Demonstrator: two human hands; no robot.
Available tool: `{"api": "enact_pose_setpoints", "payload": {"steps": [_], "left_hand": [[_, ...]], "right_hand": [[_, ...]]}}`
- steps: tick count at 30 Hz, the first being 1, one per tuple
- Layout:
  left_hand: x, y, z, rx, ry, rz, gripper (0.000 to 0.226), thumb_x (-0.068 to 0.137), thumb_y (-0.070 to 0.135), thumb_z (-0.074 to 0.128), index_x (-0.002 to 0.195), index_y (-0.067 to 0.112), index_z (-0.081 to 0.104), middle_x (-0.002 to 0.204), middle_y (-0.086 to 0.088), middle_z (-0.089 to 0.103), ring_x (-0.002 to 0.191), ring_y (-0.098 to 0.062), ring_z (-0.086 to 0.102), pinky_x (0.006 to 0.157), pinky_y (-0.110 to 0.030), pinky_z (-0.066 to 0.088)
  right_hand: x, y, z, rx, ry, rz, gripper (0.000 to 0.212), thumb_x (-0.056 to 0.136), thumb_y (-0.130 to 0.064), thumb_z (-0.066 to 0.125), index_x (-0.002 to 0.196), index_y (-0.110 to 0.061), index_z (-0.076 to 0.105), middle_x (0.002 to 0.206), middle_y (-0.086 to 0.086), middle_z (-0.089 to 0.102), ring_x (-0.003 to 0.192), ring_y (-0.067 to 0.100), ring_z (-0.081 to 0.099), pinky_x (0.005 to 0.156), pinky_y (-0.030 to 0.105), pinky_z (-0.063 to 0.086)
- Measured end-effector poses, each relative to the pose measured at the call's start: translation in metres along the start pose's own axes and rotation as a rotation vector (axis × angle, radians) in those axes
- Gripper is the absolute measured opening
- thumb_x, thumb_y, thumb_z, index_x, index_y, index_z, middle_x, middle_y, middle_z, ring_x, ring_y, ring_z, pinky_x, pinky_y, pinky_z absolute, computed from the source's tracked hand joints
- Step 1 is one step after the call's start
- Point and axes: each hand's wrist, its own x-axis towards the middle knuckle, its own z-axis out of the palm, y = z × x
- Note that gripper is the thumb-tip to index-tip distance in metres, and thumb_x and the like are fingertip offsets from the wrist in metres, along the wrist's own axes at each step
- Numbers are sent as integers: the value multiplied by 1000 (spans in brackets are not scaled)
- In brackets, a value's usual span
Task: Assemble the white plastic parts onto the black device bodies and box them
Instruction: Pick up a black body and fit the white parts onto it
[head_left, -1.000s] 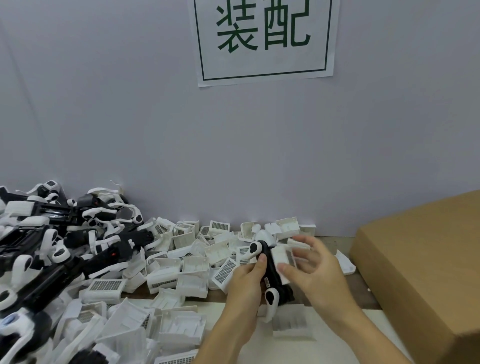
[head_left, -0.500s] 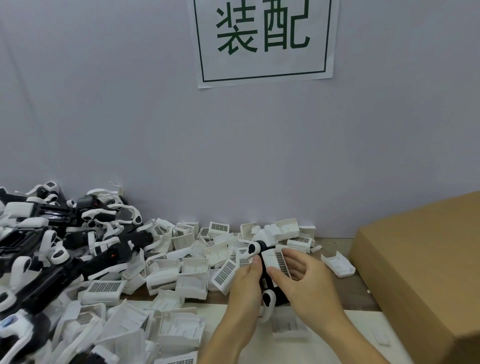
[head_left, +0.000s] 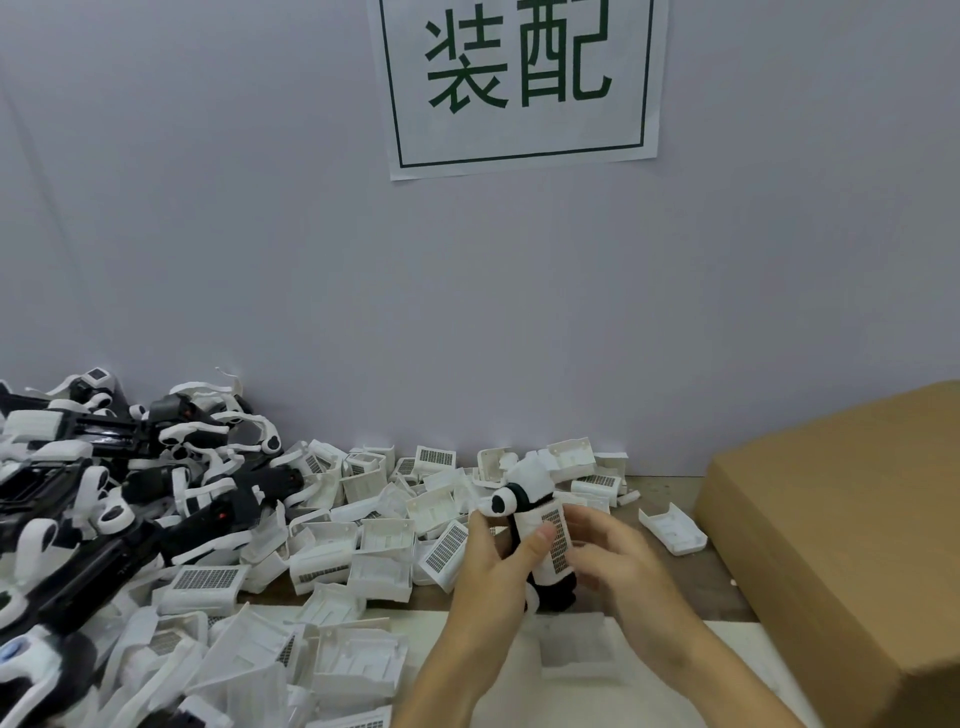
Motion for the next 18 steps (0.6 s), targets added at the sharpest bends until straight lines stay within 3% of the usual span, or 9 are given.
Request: {"api": "enact_pose_setpoints", "payload": {"steps": [3,5,8,12,16,18], "left_hand": [[2,2,1,14,-22,24,22,95,12,64,116,17,67,107,-4,77,103,-22,73,84,-37,60],[3,3,2,45,-15,39,19,95,17,65,112,18,72,106,-8,76,102,-26,73,85,-44,60],[2,3,4,73,22,68,15,96,20,64,105,16,75,102,-11,76,101,-32,72,88,-53,59],[3,5,5,142,88,73,18,100,14,58,97,15,76,93,-7,78,93,-28,74,82,-55,60],[4,5,5,110,127,66,18,98,16,61,93,14,79,90,-9,78,91,-27,75,78,-43,62],[4,6,5,38,141,39,20,96,23,64,94,11,79,92,-12,78,94,-31,75,84,-44,61]], "right_hand": [[2,-3,-2,57,33,49,20,96,-30,61,102,-22,78,102,2,78,98,20,74,87,46,60],[3,-4,2,56,93,40,29,82,-41,65,96,-20,79,95,3,79,91,19,76,74,41,63],[4,-2,8,70,148,10,32,75,-41,70,97,-18,76,90,-1,79,85,13,76,63,28,61],[7,-1,15,-15,267,-23,15,86,-20,75,97,-10,73,81,-2,77,78,10,74,64,19,56],[8,-1,16,-36,244,-46,16,88,-28,72,95,-14,75,84,-3,78,82,10,74,70,24,58],[6,0,15,-22,182,-38,16,92,-32,67,98,-19,76,90,-5,78,88,9,74,76,24,58]]}}
